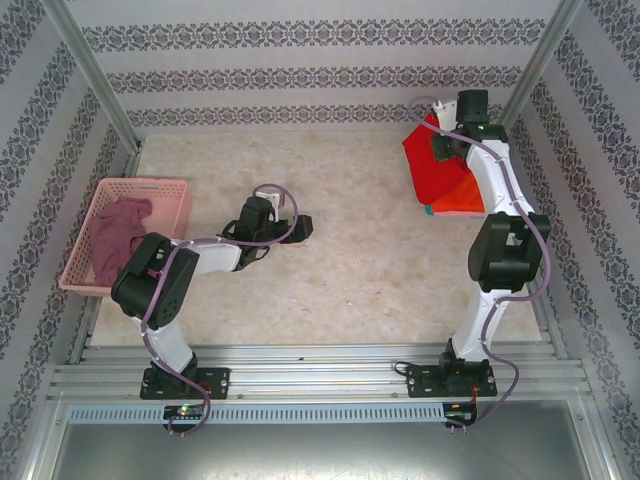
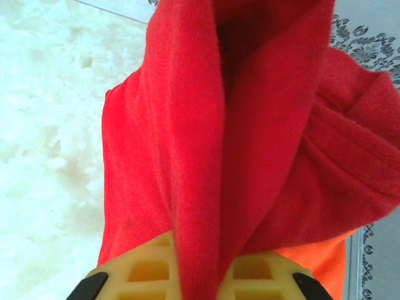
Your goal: Fold and stack the t-shirts
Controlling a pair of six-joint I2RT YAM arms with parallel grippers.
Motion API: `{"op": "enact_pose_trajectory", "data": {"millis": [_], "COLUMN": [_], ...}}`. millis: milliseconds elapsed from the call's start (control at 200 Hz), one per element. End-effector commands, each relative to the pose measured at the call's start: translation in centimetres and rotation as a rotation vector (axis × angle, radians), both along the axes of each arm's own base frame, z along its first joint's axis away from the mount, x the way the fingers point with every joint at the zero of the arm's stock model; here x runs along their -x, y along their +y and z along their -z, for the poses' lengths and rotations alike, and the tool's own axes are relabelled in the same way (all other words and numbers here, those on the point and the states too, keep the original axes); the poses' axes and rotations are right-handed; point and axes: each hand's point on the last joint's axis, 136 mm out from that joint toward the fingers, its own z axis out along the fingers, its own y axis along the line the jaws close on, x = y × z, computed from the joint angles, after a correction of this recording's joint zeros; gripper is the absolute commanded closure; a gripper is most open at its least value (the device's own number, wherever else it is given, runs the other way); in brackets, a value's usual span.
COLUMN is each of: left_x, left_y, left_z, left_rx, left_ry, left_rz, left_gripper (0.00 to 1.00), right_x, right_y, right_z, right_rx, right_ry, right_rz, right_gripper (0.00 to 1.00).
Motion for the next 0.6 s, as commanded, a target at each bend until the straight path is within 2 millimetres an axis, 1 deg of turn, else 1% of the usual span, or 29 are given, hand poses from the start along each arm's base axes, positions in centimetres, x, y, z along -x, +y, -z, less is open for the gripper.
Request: {"op": "enact_pose_trajectory", "data": {"millis": [0, 95, 230, 375, 595], "left_x": [-0.9, -0.9, -0.9, -0.9, -0.9], "left_y": [-1.0, -1.0, -1.0, -1.1, -1.1], "left_z": [-1.5, -1.4, -1.4, -1.4, -1.2], "left_rx": [0.033, 0.032, 0.034, 0.034, 0.035], "left_ry": [-0.053, -0.050, -0.049, -0.048, -0.043], "left_rz": [0.024, 0.024, 0.026, 0.027, 0.029], "left_gripper": [0.00, 0.00, 0.00, 0.00, 0.00], "right_x": [-0.9, -0.9, -1.0, -1.0, -1.0], "right_y": [-0.5, -1.1, -2.1, -3.5, -5.9], "right_z": [-1.7, -1.8, -1.0, 0.6, 2.4], "right_rx": [-0.032, -0.028, -0.026, -0.024, 0.008], "right_ry": [-0.044, -0.040, -0.017, 0.012, 0.050], "right_rz": [-0.002, 0.002, 0.018, 0.041, 0.077], "right_gripper": [1.00, 1.00, 1.00, 1.00, 1.00]}}
